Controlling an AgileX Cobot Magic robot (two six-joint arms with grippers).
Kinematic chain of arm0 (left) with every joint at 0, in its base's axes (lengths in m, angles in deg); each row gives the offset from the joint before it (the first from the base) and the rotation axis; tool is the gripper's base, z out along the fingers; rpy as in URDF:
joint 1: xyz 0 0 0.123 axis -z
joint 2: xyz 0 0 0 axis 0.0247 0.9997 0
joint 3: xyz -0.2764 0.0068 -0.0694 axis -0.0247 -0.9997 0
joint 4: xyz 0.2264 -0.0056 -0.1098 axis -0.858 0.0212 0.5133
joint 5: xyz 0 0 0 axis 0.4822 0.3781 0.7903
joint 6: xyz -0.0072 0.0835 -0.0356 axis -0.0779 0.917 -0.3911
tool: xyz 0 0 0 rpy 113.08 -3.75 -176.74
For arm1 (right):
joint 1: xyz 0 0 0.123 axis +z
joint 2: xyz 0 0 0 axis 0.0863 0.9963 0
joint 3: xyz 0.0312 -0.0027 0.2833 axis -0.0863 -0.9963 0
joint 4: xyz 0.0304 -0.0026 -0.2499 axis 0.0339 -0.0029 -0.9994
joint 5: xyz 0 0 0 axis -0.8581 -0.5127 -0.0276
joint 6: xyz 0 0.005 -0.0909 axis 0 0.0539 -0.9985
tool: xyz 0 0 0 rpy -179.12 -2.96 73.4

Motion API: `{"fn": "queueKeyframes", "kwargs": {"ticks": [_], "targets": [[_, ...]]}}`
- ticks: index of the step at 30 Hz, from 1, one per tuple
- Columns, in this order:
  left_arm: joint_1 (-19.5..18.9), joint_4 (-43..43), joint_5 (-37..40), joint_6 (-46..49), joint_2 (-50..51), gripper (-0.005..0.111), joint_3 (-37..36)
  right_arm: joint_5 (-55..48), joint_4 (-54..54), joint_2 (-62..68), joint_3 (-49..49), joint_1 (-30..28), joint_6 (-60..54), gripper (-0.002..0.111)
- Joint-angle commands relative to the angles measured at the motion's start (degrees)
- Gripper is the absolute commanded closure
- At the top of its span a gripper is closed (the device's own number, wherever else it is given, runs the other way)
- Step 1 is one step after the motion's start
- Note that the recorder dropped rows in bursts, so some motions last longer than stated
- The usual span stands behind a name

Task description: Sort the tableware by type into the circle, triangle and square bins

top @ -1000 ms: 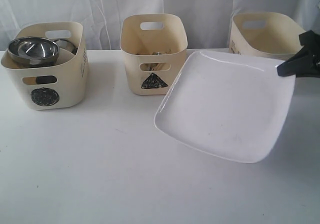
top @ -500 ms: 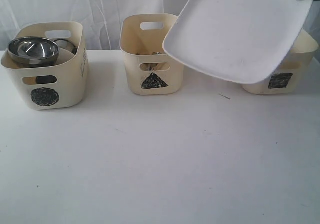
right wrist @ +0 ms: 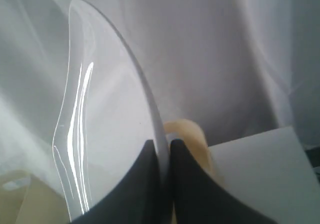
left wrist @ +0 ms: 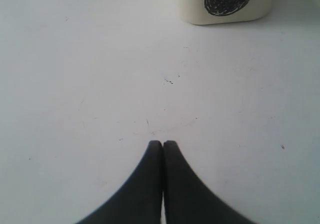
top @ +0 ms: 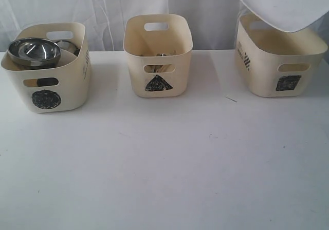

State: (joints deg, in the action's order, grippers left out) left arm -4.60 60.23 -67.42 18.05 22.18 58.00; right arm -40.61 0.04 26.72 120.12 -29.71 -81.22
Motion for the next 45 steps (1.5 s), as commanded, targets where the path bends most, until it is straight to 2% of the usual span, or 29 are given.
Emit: {"fn": "queueKeyframes", "kwargs": {"ticks": [1,15,17,22,25,28,30,33,35,38,39,41,43,45], "targets": [[-0.11,0.39,-0.17,0.05,-0.3,0.107,-0.24,6.2,2.74,2.34,1.0,-0.6,-2.94,0.108],[-0.11,0.39,-0.17,0.05,-0.3,0.107,-0.24,6.49,2.48,8.12,1.0,2.68,-8.97,0.107],[-0.11,0.39,-0.17,0.05,-0.3,0.107,-0.24,4.6,2.48,8.23,1.0,2.68,-8.97,0.103],[-0.11,0.39,-0.17,0.05,-0.3,0.107,-0.24,1.58,2.02,8.19,1.0,2.68,-8.97,0.084],[-0.11,0.39,-0.17,0.05,-0.3,0.107,-0.24,0.68,2.24,7.81,1.0,2.68,-7.87,0.079],[-0.11,0.39,-0.17,0.05,-0.3,0.107,-0.24,-2.76,3.04,6.14,1.0,2.68,-7.46,0.08],[-0.11,0.39,-0.17,0.05,-0.3,0.107,-0.24,-5.1,2.92,3.97,1.0,2.68,-7.21,0.085],[-0.11,0.39,-0.17,0.05,-0.3,0.107,-0.24,-9.4,1.56,-0.42,1.0,2.68,-6.34,0.108],[-0.11,0.39,-0.17,0.05,-0.3,0.107,-0.24,-11.0,-3.41,-3.97,1.0,3.34,-0.55,0.108],[-0.11,0.39,-0.17,0.05,-0.3,0.107,-0.24,-11.33,-19.33,-9.95,0.89,5.74,12.09,0.108],[-0.11,0.39,-0.17,0.05,-0.3,0.107,-0.24,-10.04,-30.46,-13.41,0.89,8.94,20.13,0.108],[-0.11,0.39,-0.17,0.05,-0.3,0.107,-0.24,-6.52,-44.16,-19.11,0.89,15.37,29.33,0.108],[-0.11,0.39,-0.17,0.05,-0.3,0.107,-0.24,-2.31,-48.62,-23.61,0.1,19.97,32.22,0.108],[-0.11,0.39,-0.17,0.05,-0.3,0.107,-0.24,3.9,-48.64,-28.79,-3.29,24.47,32.51,0.108]]}}
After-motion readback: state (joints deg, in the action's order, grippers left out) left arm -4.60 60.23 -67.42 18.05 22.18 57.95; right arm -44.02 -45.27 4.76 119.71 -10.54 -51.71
